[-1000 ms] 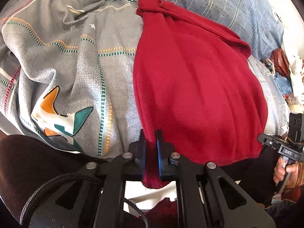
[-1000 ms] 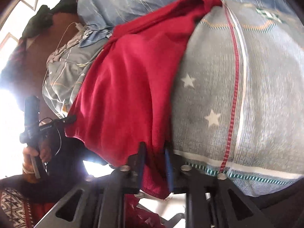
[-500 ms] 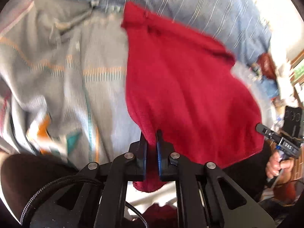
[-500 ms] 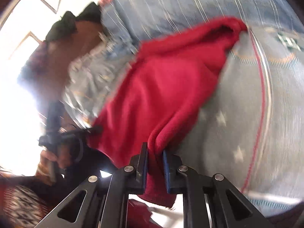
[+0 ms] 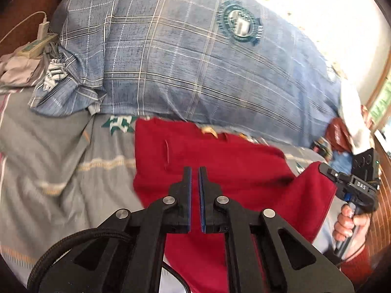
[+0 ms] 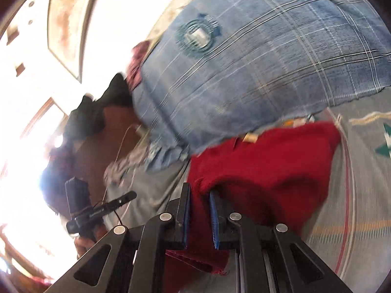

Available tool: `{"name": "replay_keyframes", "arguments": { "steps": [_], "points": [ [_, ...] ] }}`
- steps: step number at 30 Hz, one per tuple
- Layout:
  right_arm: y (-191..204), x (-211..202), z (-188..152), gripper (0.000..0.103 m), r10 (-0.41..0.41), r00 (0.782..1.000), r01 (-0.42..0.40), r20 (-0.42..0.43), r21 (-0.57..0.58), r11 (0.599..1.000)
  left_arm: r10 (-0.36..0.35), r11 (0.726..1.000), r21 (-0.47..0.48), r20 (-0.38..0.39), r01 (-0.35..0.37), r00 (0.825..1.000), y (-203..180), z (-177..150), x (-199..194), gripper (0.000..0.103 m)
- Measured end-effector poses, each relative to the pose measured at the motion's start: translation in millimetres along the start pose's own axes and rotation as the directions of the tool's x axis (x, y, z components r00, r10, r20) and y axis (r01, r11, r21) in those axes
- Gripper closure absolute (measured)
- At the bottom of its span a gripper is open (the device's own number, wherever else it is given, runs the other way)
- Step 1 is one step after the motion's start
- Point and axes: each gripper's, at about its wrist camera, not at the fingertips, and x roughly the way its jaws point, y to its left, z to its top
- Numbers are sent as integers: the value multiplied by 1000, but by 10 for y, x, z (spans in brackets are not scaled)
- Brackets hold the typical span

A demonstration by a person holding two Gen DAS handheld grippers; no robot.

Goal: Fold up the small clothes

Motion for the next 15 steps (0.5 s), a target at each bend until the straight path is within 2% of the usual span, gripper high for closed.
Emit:
{"name": "replay_keyframes", "arguments": {
  "steps": [3, 5, 7, 8, 9, 11, 15],
  "points": [
    [-177, 207, 254, 90, -19, 1000, 19, 14, 50, 999, -96, 994, -51, -10, 95, 995, 40, 42, 103, 99],
    [-223, 309, 311, 90, -17, 1000, 17, 8, 53, 998, -108, 992, -62, -34, 106, 994, 54, -39, 110, 98],
    [-262, 366, 336, 90, -18, 1000, 18, -7, 44, 999, -88, 995, -56, -74, 84, 993, 59, -205, 99, 94],
    [-285, 375, 333, 90, -19, 1000, 20, -13, 41, 999, -71, 996, -52, -101, 66, 992, 64, -324, 90, 80],
    [-309, 394, 327, 90, -19, 1000, 20, -18, 44, 999, -71, 996, -63, -133, 63, 989, 89, -463, 87, 59],
    [-367, 411, 309, 90, -13, 1000, 15, -21, 57, 998, -107, 990, -110, -179, 89, 978, 96, -689, 58, 43],
    [-400, 385, 270, 90, -16, 1000, 17, -21, 60, 998, -192, 971, -191, -260, 145, 946, -4, -1138, -30, 43]
  ]
}}
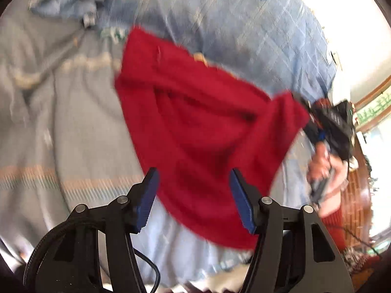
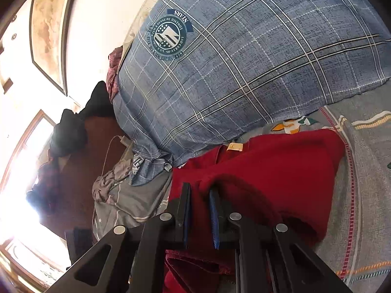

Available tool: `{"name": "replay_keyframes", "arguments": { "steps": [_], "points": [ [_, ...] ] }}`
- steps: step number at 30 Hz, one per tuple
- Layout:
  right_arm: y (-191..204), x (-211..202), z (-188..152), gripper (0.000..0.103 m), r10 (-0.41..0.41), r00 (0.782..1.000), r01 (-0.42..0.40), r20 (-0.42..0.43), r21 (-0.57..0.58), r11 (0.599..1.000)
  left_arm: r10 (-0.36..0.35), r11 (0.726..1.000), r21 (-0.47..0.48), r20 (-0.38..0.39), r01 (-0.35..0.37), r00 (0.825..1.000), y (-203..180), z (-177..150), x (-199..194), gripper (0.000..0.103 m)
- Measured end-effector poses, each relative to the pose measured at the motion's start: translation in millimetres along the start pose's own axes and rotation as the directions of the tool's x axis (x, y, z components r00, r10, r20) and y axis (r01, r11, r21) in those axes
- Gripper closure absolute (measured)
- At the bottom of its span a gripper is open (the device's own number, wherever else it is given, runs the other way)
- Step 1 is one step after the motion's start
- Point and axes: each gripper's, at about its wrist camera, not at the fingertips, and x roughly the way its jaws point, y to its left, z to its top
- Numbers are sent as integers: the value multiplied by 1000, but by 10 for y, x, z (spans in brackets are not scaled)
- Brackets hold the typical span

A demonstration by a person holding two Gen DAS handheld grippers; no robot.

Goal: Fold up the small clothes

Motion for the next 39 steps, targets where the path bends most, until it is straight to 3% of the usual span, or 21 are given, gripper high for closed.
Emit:
{"name": "replay_keyframes", "arguments": {
  "steps": [4, 7, 14, 16, 19, 20, 21, 23, 26, 32, 36, 39],
  "points": [
    [83, -31, 3, 90, -9, 1000, 9, -3, -25, 1000, -40, 997, -63, -33, 37, 999, -47, -385, 59, 43],
    [157, -50, -5, 90, -22, 1000, 21, -5, -53, 998, -122, 983, -142, -42, 115, 992, -64, -594, 183, 43],
    [163, -97, -18, 90, -21, 1000, 21, -2, -44, 999, -152, 971, -193, -59, 138, 987, -175, -653, 561, 43],
    [163, -117, -22, 90, -24, 1000, 24, -1, -47, 999, -175, 960, -225, -31, 164, 984, -148, -644, 557, 43],
    [141, -133, -23, 90, -24, 1000, 24, -3, -38, 999, -163, 970, -191, -44, 152, 986, -186, -648, 550, 44],
    [139, -137, -23, 90, -22, 1000, 22, -4, -39, 999, -152, 974, -175, -49, 142, 987, -206, -646, 553, 48],
    [140, -141, -25, 90, -22, 1000, 22, -3, -40, 999, -133, 981, -151, -56, 123, 990, -233, -632, 560, 70],
    [145, -144, -31, 90, -20, 1000, 20, 3, -42, 999, -103, 989, -110, -68, 95, 992, -267, -555, 584, 92],
    [150, -141, -20, 90, -16, 1000, 16, 8, -36, 999, -127, 989, -78, -30, 124, 992, -310, -350, 426, 95],
    [174, -189, 122, 90, -10, 998, 12, 55, -41, 999, -148, 989, 2, 175, 150, 973, -330, 510, -125, 96],
    [94, -144, 309, 90, -31, 994, 31, 104, 4, 1000, -84, 995, -25, 281, 94, 956, -214, 1283, -113, 96],
    [-57, 2, 491, 90, -96, 987, 90, 126, 53, 995, -35, 995, -80, 295, 61, 955, 7, 1738, 114, 96]
  ]
}}
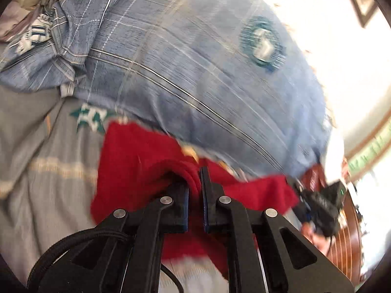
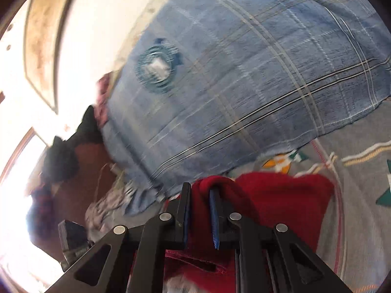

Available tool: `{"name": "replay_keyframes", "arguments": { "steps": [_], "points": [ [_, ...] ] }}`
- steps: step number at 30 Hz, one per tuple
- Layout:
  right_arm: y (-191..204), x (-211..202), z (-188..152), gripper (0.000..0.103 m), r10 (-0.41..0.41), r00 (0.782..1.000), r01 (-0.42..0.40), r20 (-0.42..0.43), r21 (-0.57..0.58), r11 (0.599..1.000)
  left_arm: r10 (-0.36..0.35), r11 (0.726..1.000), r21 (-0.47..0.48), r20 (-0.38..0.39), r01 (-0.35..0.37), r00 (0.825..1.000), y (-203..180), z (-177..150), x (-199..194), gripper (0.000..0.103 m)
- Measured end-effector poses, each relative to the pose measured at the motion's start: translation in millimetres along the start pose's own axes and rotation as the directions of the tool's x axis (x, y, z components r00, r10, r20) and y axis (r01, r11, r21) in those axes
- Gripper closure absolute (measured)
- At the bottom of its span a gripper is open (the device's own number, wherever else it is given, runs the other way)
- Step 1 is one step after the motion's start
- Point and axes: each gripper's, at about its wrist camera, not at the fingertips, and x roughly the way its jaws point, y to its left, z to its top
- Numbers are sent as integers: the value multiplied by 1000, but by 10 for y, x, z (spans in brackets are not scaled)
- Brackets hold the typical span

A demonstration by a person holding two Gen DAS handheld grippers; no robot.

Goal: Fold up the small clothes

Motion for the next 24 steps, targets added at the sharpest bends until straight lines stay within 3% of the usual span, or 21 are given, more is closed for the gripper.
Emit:
{"name": "replay_keyframes", "arguments": {
  "steps": [2, 5, 7, 9, 11, 17, 18, 20, 21, 22, 24],
  "points": [
    [-177, 215, 104, 89, -65, 998, 65, -12, 44, 997, 57, 998, -34, -23, -58, 998, 194, 165, 304, 96],
    [-501, 551, 195, 67, -157, 983, 168, -95, 112, 979, 117, 988, -95, -81, -125, 990, 531, 223, 603, 95],
    [-606, 507, 251, 58, -235, 970, 241, -59, 112, 964, 78, 985, -143, -109, -93, 991, 697, 258, 640, 78],
    [-633, 344, 284, 57, -218, 976, 218, -13, 119, 969, 60, 986, -148, -100, -74, 993, 720, 274, 573, 36],
    [-584, 174, 281, 57, -196, 981, 195, 0, 97, 976, 62, 989, -130, -57, -69, 996, 709, 277, 418, 25],
    [-163, 190, 6, 57, -231, 968, 215, -103, -146, 966, 42, 996, -82, -62, -47, 997, 593, 15, 99, 25],
    [-128, 262, -51, 57, -274, 954, 251, -118, -181, 951, 48, 995, -80, -68, -54, 996, 583, -49, 104, 25],
    [-139, 426, -174, 57, -400, 905, 361, -148, -232, 903, 69, 994, -83, -92, -76, 993, 600, -181, 111, 25],
    [-173, 493, -225, 61, -423, 890, 381, -170, -230, 895, 81, 992, -87, -107, -91, 991, 639, -243, 116, 25],
    [-227, 544, -286, 78, -394, 897, 355, -201, -203, 912, 95, 990, -94, -119, -106, 988, 657, -269, 122, 25],
    [-247, 581, -348, 96, -337, 912, 300, -234, -180, 937, 101, 987, -114, -125, -115, 987, 726, -304, 84, 25]
  ]
}}
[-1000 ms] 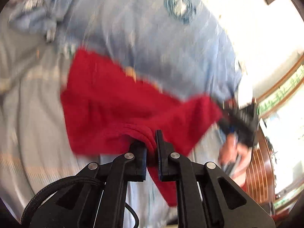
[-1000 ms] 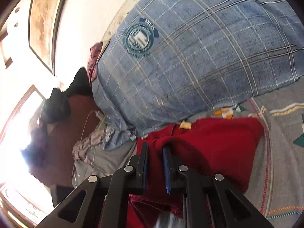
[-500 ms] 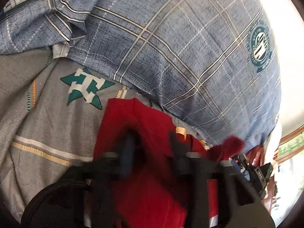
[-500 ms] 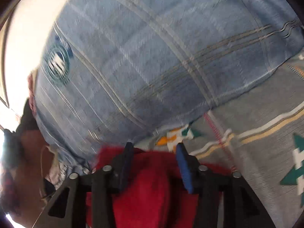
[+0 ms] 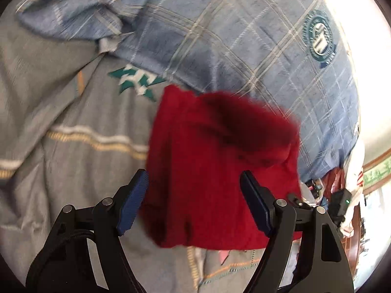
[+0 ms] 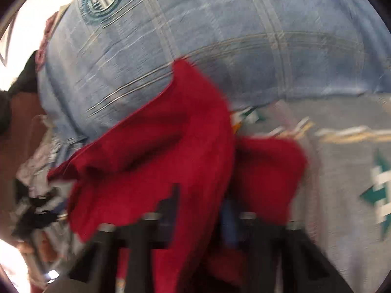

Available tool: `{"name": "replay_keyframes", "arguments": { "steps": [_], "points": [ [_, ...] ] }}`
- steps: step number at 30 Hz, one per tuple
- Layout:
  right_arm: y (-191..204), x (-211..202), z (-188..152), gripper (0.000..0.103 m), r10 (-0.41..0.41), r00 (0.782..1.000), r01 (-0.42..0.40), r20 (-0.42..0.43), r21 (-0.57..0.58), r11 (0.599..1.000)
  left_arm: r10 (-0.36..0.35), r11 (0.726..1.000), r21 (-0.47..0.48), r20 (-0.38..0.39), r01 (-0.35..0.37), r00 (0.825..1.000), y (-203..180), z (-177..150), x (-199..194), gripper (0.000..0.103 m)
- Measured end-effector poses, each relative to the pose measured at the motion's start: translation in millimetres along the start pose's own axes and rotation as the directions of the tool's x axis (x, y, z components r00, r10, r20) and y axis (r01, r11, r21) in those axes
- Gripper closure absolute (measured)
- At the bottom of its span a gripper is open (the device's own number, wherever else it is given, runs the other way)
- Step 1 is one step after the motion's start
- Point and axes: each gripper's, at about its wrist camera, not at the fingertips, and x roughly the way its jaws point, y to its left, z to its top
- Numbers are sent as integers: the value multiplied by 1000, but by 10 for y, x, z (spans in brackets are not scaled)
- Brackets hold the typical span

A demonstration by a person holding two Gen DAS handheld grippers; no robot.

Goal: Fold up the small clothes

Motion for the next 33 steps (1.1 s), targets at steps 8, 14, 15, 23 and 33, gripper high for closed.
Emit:
{"name": "replay_keyframes", "arguments": {
  "steps": [8, 14, 15, 23, 33],
  "points": [
    [-49, -421, -231, 97, -1, 997, 2, 71, -10, 1000, -10, 1000, -13, 18, 11, 1000, 145, -193, -95, 25],
    [-58, -530, -493, 67, 119, 990, -119, 78, -7, 993, -27, 999, 22, -30, 28, 999, 80, -373, 36, 25],
    [-52, -537, -523, 58, 132, 988, -132, 79, -11, 991, -29, 999, 34, -37, 30, 999, 66, -398, 57, 25],
    [95, -345, -650, 98, 102, 995, -101, 14, -64, 993, 44, 975, 219, -59, -30, 997, -118, -550, 123, 40],
    [-80, -401, -916, 98, 20, 998, -26, -65, -104, 994, 74, 965, 255, -71, -54, 995, -65, -590, -5, 58]
  ]
}}
